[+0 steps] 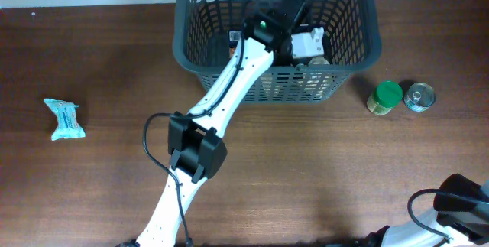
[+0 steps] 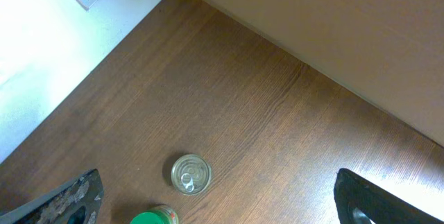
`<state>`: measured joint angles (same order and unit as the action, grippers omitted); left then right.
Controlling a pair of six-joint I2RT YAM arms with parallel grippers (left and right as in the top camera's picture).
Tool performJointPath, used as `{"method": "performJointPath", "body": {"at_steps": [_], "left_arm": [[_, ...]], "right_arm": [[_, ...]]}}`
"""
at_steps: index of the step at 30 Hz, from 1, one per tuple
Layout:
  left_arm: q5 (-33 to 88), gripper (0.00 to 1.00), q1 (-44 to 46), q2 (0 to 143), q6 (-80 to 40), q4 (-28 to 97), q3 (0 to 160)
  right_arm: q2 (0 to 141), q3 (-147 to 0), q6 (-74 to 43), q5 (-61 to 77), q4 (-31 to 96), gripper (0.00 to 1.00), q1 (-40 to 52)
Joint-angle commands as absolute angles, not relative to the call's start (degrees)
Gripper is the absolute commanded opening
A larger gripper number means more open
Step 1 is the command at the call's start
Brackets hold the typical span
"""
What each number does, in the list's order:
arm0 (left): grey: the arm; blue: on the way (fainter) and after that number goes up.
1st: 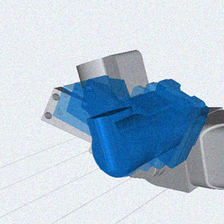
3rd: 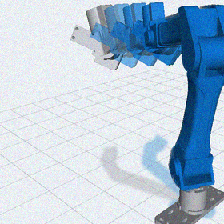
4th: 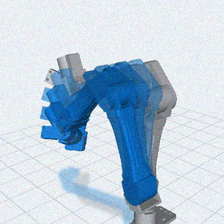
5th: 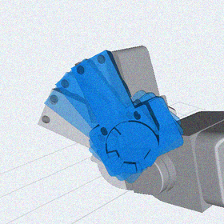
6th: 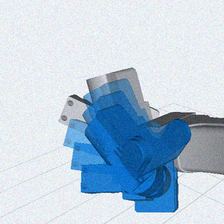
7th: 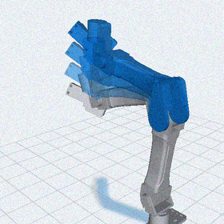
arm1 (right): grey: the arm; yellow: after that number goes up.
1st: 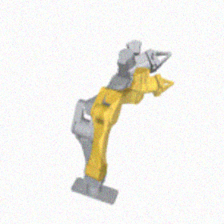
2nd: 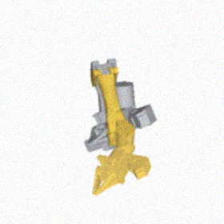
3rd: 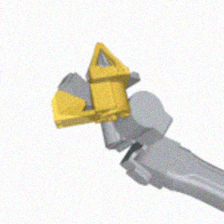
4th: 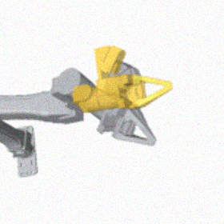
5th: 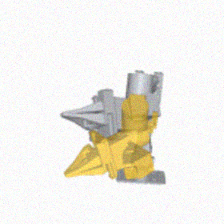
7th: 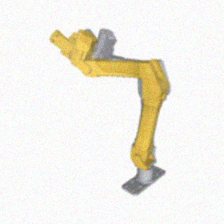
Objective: Pack container
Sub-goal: 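Place the beige pouch into the basket and release, then grasp the mint-green wipes pack with the left gripper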
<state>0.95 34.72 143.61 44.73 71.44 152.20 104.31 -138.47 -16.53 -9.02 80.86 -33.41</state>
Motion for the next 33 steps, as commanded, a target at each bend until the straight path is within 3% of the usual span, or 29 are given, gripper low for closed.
{"method": "performJointPath", "body": {"at_steps": [1,6,10,15,19,23,33], "left_arm": [[-7.62,0.99,32.51,140.70,34.81,75.83,164.92],[-9.06,0.99,24.49,134.19,25.91,82.54,175.63],[-9.15,0.95,15.05,128.95,25.91,86.67,175.11],[-8.71,0.99,1.76,127.68,22.04,87.35,172.27],[0.10,0.99,-8.97,127.70,21.85,90.96,161.01],[1.06,0.99,-15.53,127.70,19.38,93.47,148.68],[2.59,1.00,-29.89,127.70,9.74,83.74,120.05]], "right_arm": [[104.62,-138.47,-16.95,-9.69,80.84,0.99,-33.45],[104.62,-138.47,-16.95,-9.69,80.84,0.99,-33.45],[104.62,-138.50,-16.95,-9.69,80.82,0.99,-33.45],[104.62,-138.47,-16.95,-9.69,80.84,0.99,-33.45],[104.62,-138.50,-16.95,-9.69,80.84,0.99,-33.45],[104.62,-138.50,-16.95,-9.69,80.84,0.99,-33.45],[104.62,-138.50,-16.95,-9.72,80.84,0.99,-33.45]]}}
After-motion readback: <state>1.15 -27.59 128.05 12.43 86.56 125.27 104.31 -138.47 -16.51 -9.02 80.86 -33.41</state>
